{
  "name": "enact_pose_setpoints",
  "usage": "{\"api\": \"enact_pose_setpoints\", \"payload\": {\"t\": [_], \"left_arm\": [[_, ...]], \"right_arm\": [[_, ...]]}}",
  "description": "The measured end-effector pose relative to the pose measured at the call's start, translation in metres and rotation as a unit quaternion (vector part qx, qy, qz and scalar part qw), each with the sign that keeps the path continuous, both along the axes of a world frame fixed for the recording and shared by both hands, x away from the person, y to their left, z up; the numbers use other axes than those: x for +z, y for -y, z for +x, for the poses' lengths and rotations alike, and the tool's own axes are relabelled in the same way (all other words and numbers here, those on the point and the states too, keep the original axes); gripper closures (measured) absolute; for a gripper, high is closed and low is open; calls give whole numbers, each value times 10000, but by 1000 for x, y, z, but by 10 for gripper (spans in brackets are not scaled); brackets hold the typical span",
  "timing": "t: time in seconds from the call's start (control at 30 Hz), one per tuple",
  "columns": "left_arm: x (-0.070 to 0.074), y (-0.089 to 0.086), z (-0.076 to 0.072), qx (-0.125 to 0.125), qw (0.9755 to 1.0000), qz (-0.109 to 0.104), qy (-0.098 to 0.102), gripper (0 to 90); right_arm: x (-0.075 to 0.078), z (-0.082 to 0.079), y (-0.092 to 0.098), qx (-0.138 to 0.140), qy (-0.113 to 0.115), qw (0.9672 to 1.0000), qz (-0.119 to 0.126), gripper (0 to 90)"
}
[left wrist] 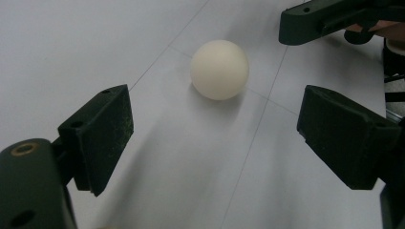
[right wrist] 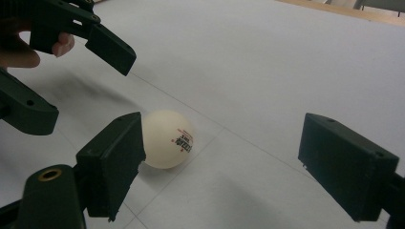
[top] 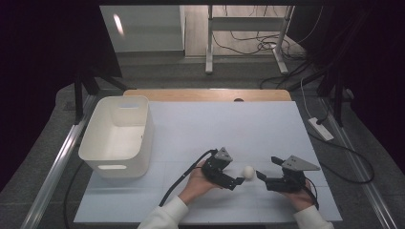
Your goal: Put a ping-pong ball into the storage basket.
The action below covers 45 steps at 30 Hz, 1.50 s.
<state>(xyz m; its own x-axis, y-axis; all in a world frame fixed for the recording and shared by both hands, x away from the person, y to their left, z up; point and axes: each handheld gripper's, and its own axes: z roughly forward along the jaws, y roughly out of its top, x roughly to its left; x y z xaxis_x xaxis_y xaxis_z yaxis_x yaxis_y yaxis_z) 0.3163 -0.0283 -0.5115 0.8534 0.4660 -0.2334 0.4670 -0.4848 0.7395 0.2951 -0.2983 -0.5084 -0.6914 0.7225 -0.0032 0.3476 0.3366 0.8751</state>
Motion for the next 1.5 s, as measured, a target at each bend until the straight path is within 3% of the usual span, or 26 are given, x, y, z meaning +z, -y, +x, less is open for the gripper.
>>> {"api": "enact_pose_setpoints", "payload": {"t": [1.1, 1.5], "left_arm": [[-2, 17, 7, -100, 9999, 59, -97, 135], [-7, 31, 9, -215, 9996, 109, -160, 135]], "right_arm": [[0, 0, 1, -27, -7, 10000, 6, 156], [0, 0, 1, -20, -13, 10000, 19, 156]]}}
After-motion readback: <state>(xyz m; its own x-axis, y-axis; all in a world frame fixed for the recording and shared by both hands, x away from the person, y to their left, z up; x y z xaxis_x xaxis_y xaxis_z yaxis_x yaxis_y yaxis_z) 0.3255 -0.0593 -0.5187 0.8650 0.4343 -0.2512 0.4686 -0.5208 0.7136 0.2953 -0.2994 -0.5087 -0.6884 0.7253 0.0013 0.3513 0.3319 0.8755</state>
